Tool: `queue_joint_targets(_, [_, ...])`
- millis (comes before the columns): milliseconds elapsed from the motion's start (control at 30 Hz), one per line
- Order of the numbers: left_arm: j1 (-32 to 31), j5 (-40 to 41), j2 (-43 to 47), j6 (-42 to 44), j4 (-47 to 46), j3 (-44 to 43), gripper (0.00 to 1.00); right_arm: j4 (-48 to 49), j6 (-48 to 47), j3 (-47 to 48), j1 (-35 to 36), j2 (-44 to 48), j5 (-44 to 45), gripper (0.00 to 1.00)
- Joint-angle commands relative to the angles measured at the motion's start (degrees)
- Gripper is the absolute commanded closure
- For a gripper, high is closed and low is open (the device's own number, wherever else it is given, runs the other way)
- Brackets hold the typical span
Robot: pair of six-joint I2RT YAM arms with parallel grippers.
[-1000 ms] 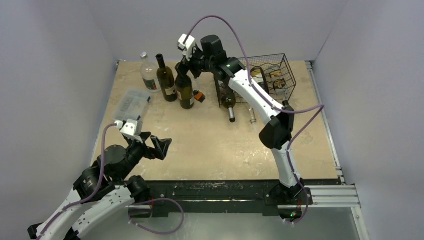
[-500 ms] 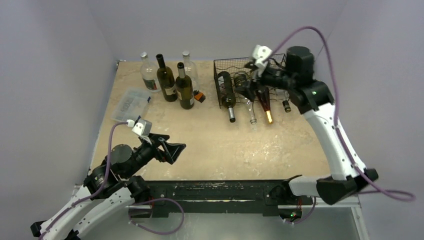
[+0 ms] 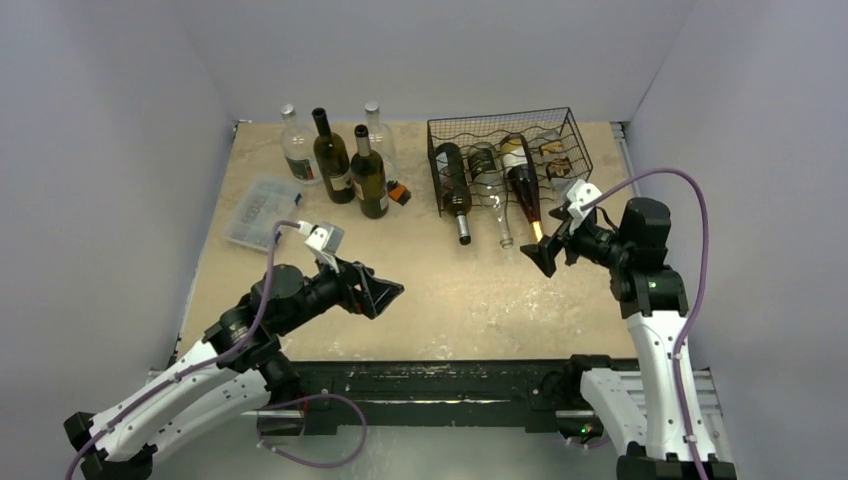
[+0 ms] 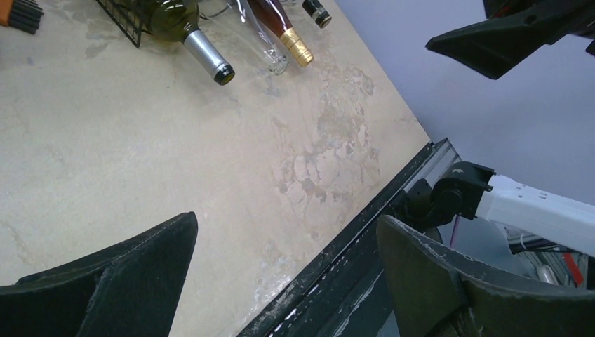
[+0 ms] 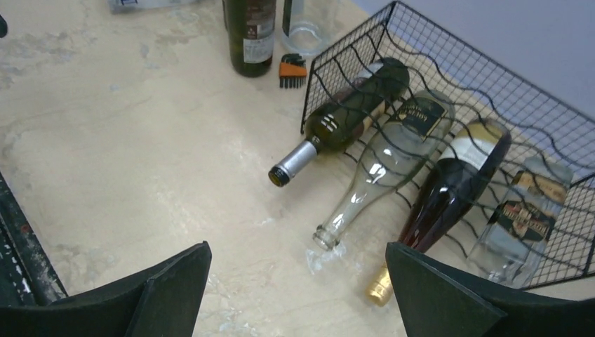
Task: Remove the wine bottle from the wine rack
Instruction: Place the wine bottle at the center of the board, then pick up the wine bottle from the wine rack.
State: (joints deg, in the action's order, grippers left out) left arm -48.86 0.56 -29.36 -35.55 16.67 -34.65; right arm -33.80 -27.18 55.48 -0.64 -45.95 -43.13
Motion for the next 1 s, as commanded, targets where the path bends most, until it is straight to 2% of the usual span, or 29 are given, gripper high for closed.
queue_joint_targets(0, [0.12,-2.53,-5.0,-1.95,-7.61,-0.24,0.0,8.49,5.33,-7.16,-3.57,0.47,-0.19,0.01])
queue_joint_targets(100, [0.13,-3.35,-8.59,-1.43,-10.22,-0.39,0.0,12.87,8.63,-10.94,-8.03,-0.5,-2.99,0.01])
queue_joint_targets(200, [0.13,-3.89,-10.31,-0.27,-12.33,-0.36,0.0,12.44,8.58,-10.29,-10.37,-1.97,-3.04,0.01])
queue_joint_targets(500, [0.11,-2.98,-12.51,-1.22,-23.37,3.8,0.0,12.92,8.81,-11.61,-11.43,-1.96,-4.93,0.01])
queue_joint_targets(967, [0.1,-1.82,-16.29,-4.56,-28.18,5.65,0.0,14.16,8.72,-12.68,-12.21,-2.88,-5.98,0.01])
